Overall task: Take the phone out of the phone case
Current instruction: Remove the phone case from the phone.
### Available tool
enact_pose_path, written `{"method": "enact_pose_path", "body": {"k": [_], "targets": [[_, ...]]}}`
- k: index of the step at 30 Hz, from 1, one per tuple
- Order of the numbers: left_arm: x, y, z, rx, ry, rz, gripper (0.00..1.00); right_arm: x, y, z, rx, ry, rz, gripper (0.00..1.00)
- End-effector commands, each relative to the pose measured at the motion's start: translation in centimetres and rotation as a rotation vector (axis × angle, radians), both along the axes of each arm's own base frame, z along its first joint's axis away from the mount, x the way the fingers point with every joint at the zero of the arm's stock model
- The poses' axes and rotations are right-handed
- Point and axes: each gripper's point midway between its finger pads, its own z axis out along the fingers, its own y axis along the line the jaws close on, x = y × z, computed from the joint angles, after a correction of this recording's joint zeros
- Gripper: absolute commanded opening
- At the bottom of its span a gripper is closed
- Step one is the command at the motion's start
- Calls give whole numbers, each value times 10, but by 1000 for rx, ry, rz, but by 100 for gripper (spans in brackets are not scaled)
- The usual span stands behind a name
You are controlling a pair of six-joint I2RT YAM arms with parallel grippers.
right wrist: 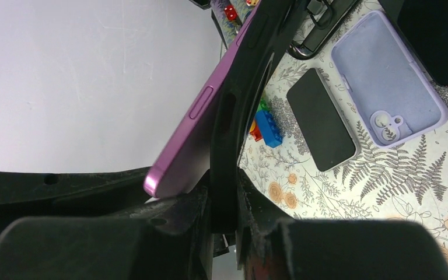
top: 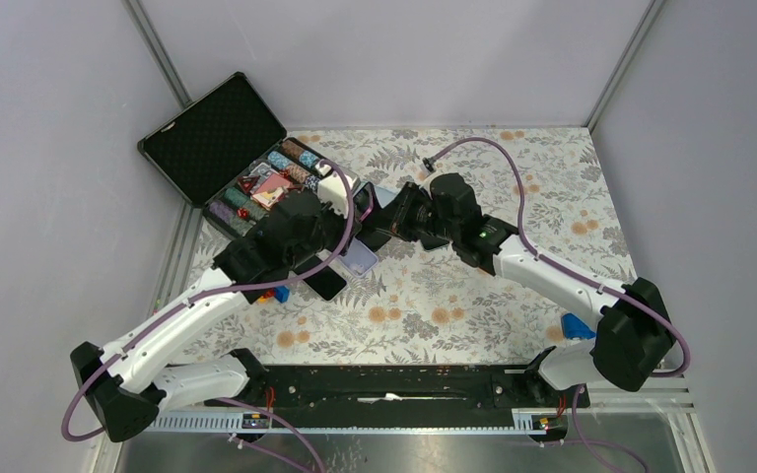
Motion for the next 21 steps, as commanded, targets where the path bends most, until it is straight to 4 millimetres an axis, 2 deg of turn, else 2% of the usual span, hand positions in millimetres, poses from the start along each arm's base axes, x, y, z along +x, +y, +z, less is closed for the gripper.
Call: {"method": "enact_pose_path", "body": {"k": [1,5,11,21], "targets": [[29,32,30,-7,-97,226,20,-10,11,65,130,-106,80,0],[35,36,29,0,-100,267,25,-15,13,73,150,-103,105,0],[41,35,25,22,-96,287,26,-20,11,79,148,-97,123,0],[46,25,27,18,-99,257,30,-25,13,80,137,-86,153,0]]}}
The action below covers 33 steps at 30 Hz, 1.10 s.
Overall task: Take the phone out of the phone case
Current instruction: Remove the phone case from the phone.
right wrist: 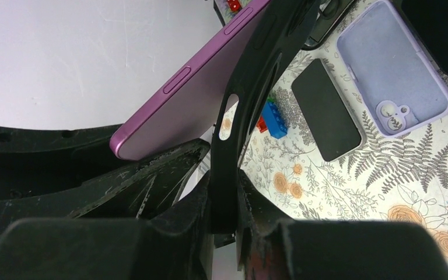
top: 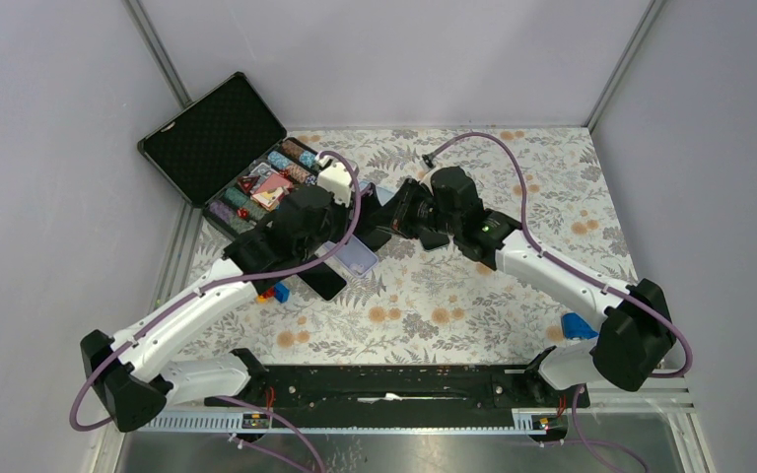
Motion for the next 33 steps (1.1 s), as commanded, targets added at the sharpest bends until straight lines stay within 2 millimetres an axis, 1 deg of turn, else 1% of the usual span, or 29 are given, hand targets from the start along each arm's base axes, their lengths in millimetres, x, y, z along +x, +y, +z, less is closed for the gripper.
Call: {"method": "enact_pose_path", "body": {"k": [1,3,5,7,12,14,18,21,24,26,29,33], "targets": [[19,10,27,-20,-80,77,30,-23,14,71,148,-113,138,0],[19,8,28,-25,-83,73,25,-23,14,70,142,-115,140,0],[19,8,29,-26,-86,74,14,-23,13,68,128,-116,142,0],[19,10,32,-31,-92,78,0,-21,12,63,106,-122,138,0],[17,16,42,-49,-119,100,0,-16,4,44,53,-125,129,0],[15,24,50,-70,-142,131,0,-13,-2,30,29,-108,112,0],[10,38,70,-133,-202,179,0,-3,-22,4,-18,-83,54,0],[-1,42,87,-199,-242,160,0,5,-45,-17,-81,-60,-8,0],[-11,39,99,-242,-266,100,0,12,-70,-35,-161,-50,-71,0],[-18,36,104,-259,-278,58,0,13,-82,-43,-204,-53,-94,0],[-25,29,103,-258,-277,-5,0,8,-92,-55,-257,-46,-92,0],[-30,15,97,-254,-255,-88,0,-9,-98,-82,-284,15,-58,0]]}}
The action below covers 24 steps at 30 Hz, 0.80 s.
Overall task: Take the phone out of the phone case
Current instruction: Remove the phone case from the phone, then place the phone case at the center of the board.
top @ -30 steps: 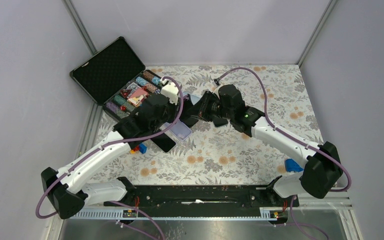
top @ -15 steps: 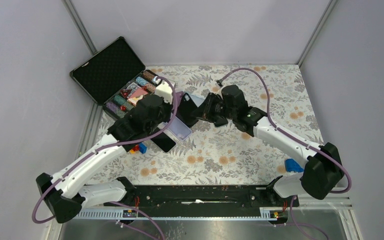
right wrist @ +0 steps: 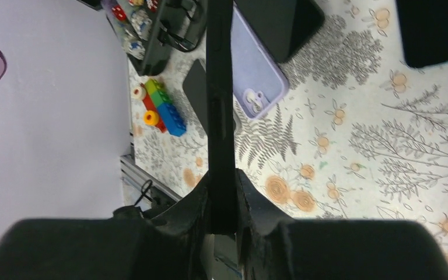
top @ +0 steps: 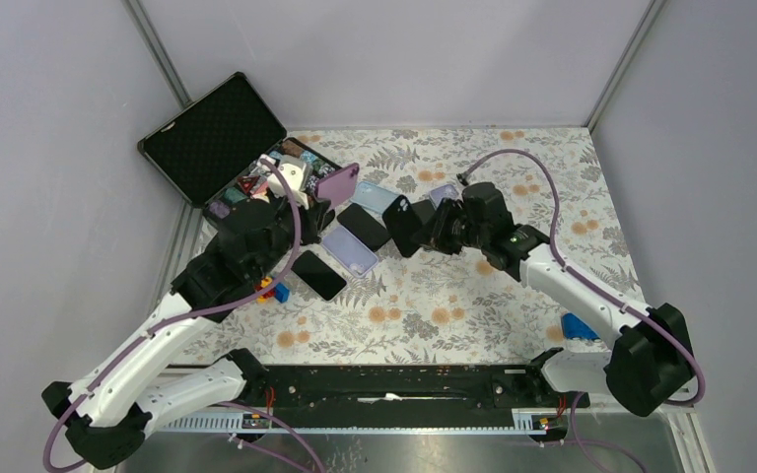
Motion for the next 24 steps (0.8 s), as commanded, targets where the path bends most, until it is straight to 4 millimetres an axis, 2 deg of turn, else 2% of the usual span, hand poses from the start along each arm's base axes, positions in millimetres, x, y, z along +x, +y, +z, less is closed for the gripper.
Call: {"method": "enact_pose_path", "body": {"k": [1,6,14,19,24], "targets": [[-6,-25,17,-52,-57,-133,0,-18,-12,-20,-46,20,23,0],[-10,-41,7,-29,-33,-220,0,-40,-32,-56,-74,98,-8,0],[-8,-50,-13,6,18,-238,0,-69,-70,-104,-93,206,-98,0],[-7,-52,-31,63,49,-200,0,-71,-99,-126,-132,215,-225,0],[-13,-66,-51,135,79,-215,0,-69,-122,-137,-143,215,-351,0]]}}
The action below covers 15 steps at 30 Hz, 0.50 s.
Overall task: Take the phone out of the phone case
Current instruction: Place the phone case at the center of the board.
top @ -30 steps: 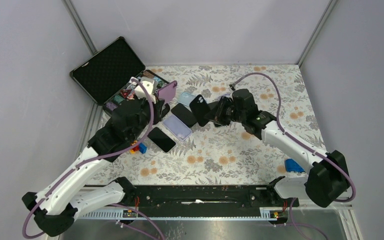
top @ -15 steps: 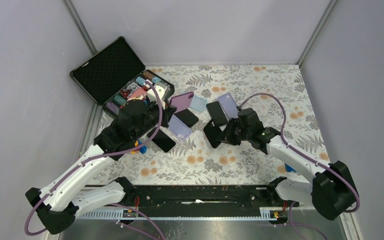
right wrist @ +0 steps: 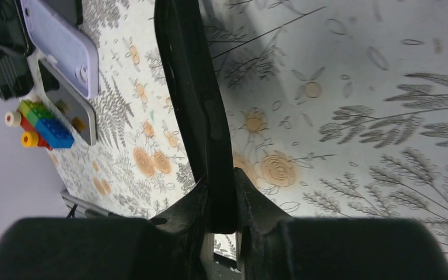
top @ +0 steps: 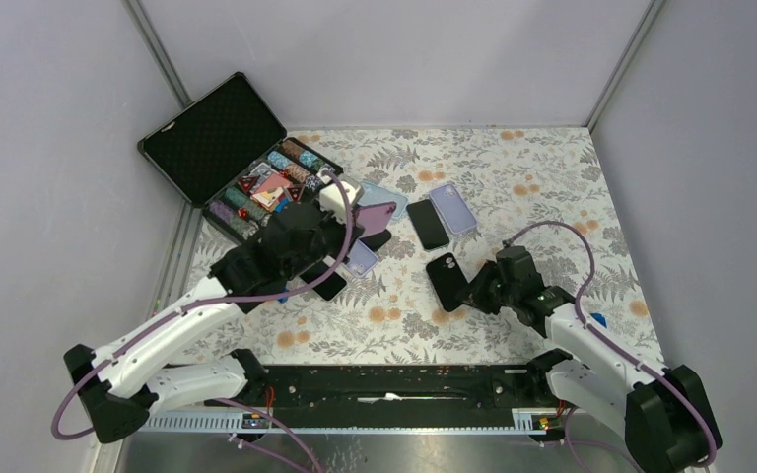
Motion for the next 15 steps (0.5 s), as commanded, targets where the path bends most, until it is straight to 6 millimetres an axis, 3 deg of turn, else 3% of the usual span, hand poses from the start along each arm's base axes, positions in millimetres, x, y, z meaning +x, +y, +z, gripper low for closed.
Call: {"method": "enact_pose_path", "body": {"k": [1,5,12,14,15], "targets": [[2,-11,6,4,-50,5,0,11,-24,-6,-37,-25,-149,0],[-2,-23,-12,43,-30,-33,0,10,-39,-20,-61,1,-226,20],[-2,-37,-42,133,-4,-54,0,22,-38,-31,-50,9,-244,28],[-2,-40,-49,164,-3,-57,0,24,-39,-30,-54,13,-246,38],[-4,-42,-52,178,-5,-65,0,25,-40,-30,-60,15,-257,47]]}}
